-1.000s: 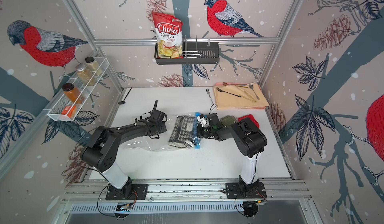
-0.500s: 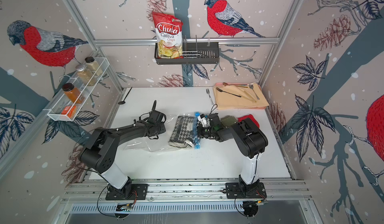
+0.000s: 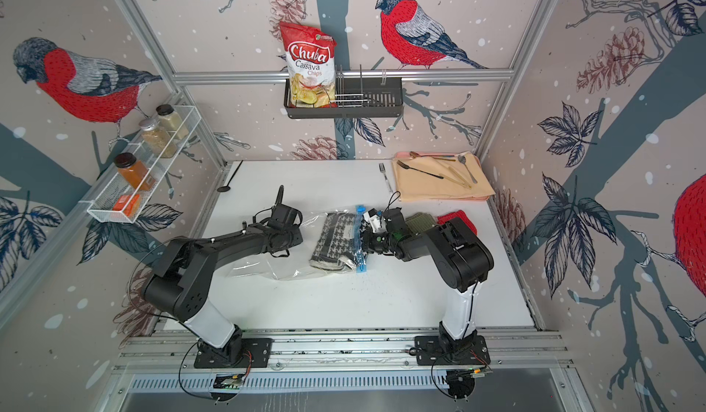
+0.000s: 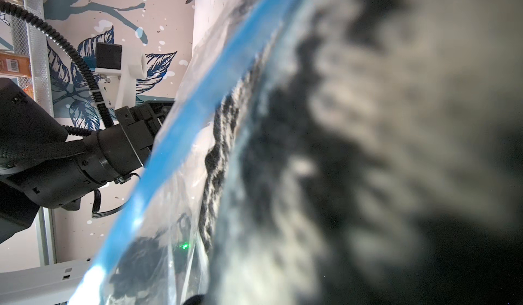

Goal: Take the scarf out of the vacuum bag
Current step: Take out the scarf from the vacuum bag.

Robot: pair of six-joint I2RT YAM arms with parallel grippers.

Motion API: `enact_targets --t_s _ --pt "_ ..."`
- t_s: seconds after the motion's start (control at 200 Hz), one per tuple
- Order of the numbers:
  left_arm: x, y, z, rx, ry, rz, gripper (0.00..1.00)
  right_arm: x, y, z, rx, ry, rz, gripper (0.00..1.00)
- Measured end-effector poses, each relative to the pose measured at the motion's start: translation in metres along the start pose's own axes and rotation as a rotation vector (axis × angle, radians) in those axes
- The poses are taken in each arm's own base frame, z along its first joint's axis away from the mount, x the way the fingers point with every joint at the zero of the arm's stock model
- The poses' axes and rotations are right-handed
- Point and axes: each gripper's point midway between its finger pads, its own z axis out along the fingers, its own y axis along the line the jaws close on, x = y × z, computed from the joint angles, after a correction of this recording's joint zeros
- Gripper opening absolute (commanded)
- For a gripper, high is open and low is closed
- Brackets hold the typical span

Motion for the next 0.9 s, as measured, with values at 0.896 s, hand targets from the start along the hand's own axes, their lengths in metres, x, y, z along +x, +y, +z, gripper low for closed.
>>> enact_targets --t_s 0.896 --pt "-0.001 0.009 -0.002 0.000 -0.006 -0.021 0.37 -0.003 0.010 -0.007 -0.013 -0.020 -0.018 0.00"
